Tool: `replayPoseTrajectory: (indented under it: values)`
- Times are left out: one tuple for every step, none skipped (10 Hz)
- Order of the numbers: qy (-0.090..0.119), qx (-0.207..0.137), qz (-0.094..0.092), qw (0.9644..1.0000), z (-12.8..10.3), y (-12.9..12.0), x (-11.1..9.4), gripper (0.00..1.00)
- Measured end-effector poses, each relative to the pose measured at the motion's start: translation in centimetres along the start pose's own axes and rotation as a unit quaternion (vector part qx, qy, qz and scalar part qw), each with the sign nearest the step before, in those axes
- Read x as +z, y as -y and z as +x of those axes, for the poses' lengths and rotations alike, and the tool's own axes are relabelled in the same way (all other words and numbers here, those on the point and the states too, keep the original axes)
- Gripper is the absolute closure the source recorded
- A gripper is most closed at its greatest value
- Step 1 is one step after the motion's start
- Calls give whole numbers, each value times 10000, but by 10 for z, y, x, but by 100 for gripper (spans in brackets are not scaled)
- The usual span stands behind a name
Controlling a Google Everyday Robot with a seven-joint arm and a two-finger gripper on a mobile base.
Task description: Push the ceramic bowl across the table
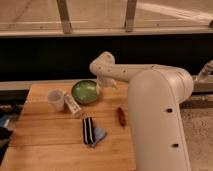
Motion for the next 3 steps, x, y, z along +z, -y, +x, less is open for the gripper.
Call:
replayPoseTrajectory:
  values:
    - [63, 185, 104, 9998, -2, 17, -8, 30]
    - [98, 455, 184, 9987, 0, 40, -16, 30]
    - [92, 506, 237, 9984, 1, 48, -17, 30]
